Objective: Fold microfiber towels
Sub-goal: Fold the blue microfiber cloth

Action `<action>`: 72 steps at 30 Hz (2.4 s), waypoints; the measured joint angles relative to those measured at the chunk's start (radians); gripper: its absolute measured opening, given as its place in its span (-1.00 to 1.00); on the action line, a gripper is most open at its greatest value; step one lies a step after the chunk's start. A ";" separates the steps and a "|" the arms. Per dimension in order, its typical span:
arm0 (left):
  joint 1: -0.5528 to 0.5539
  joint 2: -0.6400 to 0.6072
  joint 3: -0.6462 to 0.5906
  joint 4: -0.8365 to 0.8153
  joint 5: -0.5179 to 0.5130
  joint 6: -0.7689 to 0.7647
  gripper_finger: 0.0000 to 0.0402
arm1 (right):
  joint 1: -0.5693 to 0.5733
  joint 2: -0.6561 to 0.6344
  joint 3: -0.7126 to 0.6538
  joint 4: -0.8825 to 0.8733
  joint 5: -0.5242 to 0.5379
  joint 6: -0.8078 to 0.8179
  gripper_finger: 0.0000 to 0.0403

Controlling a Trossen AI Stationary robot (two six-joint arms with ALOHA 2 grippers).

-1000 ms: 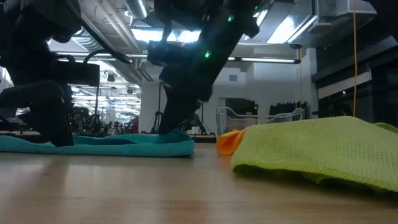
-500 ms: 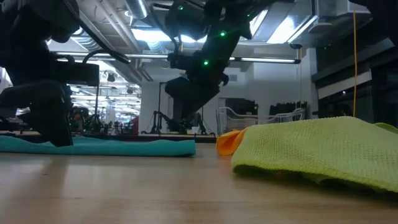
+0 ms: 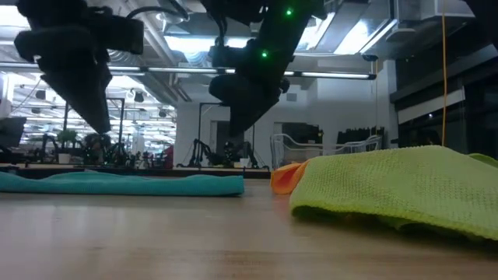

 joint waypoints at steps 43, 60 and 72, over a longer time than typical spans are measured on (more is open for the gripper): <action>-0.028 -0.001 0.238 -0.040 0.007 0.118 -0.19 | 0.190 -0.053 0.532 -0.880 -0.380 -0.190 -0.06; -0.028 -0.001 0.238 -0.041 0.007 0.118 -0.19 | 0.221 -0.054 0.531 -0.876 -0.301 -0.207 -0.06; -0.028 -0.002 0.238 -0.041 0.007 0.118 -0.19 | 0.220 -0.054 0.531 -0.825 -0.301 -0.262 -0.06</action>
